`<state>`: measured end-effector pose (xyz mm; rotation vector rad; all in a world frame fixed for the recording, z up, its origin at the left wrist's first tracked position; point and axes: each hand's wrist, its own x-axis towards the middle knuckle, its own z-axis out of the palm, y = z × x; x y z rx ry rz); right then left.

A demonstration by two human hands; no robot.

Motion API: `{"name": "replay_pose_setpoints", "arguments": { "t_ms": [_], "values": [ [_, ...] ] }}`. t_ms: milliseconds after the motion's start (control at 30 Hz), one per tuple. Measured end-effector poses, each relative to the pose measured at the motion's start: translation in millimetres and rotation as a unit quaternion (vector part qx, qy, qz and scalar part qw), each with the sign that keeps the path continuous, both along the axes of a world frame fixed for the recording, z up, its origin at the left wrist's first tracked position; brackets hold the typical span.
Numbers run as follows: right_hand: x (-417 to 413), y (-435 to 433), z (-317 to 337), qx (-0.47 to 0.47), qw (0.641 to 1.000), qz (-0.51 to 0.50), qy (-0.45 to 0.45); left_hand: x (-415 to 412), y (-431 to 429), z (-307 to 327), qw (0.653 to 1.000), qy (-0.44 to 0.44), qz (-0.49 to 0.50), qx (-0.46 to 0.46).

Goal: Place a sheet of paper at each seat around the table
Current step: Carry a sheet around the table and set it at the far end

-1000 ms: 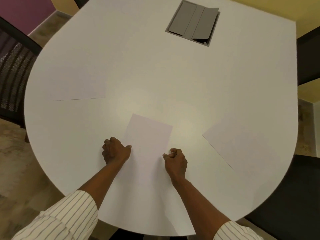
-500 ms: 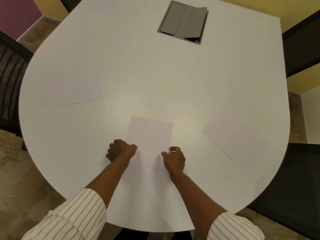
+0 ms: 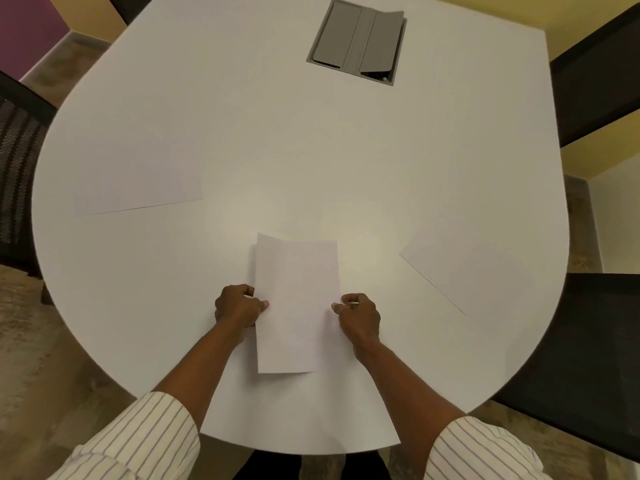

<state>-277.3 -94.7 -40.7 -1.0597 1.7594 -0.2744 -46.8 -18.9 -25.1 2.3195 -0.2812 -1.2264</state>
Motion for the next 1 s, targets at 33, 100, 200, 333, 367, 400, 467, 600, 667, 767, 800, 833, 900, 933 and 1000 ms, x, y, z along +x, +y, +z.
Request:
{"name": "replay_pose_setpoints", "arguments": {
  "t_ms": [33, 100, 200, 333, 367, 400, 467, 600, 667, 767, 800, 833, 900, 933, 1000],
  "values": [
    [-4.2, 1.8, 1.2, 0.001, 1.000, -0.003, 0.003, -0.3, 5.0, -0.3, 1.000, 0.019, -0.007, -0.022],
    [-14.4, 4.8, 4.1, 0.002, 1.000, -0.014, 0.009, -0.2, 15.9, -0.6, 0.997, 0.047, -0.017, -0.063],
    [-31.6, 9.2, 10.0, -0.001, 1.000, -0.021, -0.009, 0.0, 32.4, 3.0, 0.991, 0.078, -0.023, -0.110],
    [-58.3, 18.0, 16.4, 0.022, 0.995, -0.015, -0.093, -7.3, 51.1, 8.9, 0.985, 0.103, -0.024, -0.134],
    [-65.1, 20.2, 18.8, 0.027, 0.994, -0.013, -0.109, -10.9, 54.5, 10.8, 0.984, 0.111, -0.023, -0.139],
    [-71.5, 22.7, 20.9, 0.028, 0.993, -0.009, -0.116, -15.1, 57.4, 13.0, 0.982, 0.119, -0.026, -0.145],
    [-84.9, 29.6, 24.5, 0.024, 0.993, -0.007, -0.116, -26.2, 62.0, 16.9, 0.980, 0.130, -0.036, -0.148],
    [-122.9, 50.2, 28.0, 0.013, 0.992, -0.026, -0.122, -58.8, 70.3, 21.2, 0.978, 0.137, -0.059, -0.143],
    [-147.6, 65.5, 29.5, 0.011, 0.991, -0.052, -0.122, -80.9, 74.1, 21.8, 0.979, 0.132, -0.077, -0.136],
    [-188.1, 92.0, 34.0, -0.003, 0.989, -0.097, -0.115, -123.6, 76.6, 24.0, 0.979, 0.126, -0.102, -0.123],
    [-203.0, 101.3, 36.3, -0.009, 0.986, -0.116, -0.117, -139.6, 76.4, 24.7, 0.980, 0.121, -0.108, -0.118],
    [-218.1, 110.8, 38.7, -0.016, 0.983, -0.135, -0.120, -155.4, 75.8, 25.5, 0.980, 0.115, -0.116, -0.115],
    [-251.4, 132.4, 45.3, -0.035, 0.977, -0.168, -0.125, -188.5, 74.7, 30.3, 0.977, 0.108, -0.140, -0.117],
    [-269.3, 144.0, 49.0, -0.046, 0.974, -0.184, -0.126, -205.9, 74.8, 33.5, 0.974, 0.110, -0.155, -0.121],
    [-306.3, 169.2, 56.3, -0.068, 0.967, -0.210, -0.126, -242.4, 76.2, 42.5, 0.966, 0.114, -0.195, -0.126]
  ]
}}
